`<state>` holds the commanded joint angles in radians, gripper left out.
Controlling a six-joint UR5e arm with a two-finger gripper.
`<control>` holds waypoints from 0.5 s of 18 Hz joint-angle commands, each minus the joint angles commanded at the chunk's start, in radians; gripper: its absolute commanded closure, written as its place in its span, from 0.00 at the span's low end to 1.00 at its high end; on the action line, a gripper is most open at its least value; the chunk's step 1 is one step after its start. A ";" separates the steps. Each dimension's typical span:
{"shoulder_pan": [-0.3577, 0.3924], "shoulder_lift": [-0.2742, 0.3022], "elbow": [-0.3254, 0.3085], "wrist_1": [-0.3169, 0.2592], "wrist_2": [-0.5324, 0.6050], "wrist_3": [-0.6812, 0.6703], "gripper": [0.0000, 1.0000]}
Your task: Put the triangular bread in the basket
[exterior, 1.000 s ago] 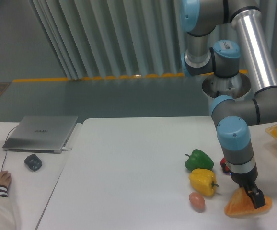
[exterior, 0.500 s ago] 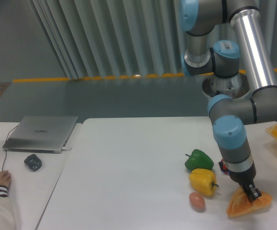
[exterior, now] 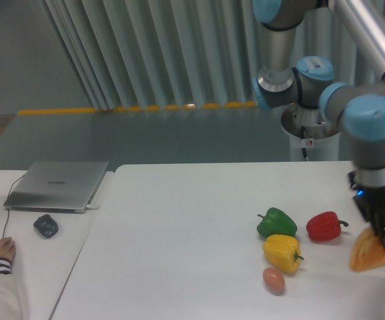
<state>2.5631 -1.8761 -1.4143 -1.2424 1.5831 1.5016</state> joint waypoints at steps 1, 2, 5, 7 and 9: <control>0.014 0.002 -0.002 -0.012 0.001 0.014 0.92; 0.034 0.009 -0.002 -0.032 0.003 0.032 0.92; 0.103 0.034 -0.003 -0.090 0.003 0.132 0.92; 0.132 0.034 -0.005 -0.106 0.009 0.178 0.92; 0.160 0.034 -0.005 -0.108 0.009 0.206 0.92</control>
<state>2.7227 -1.8423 -1.4189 -1.3499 1.5923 1.7072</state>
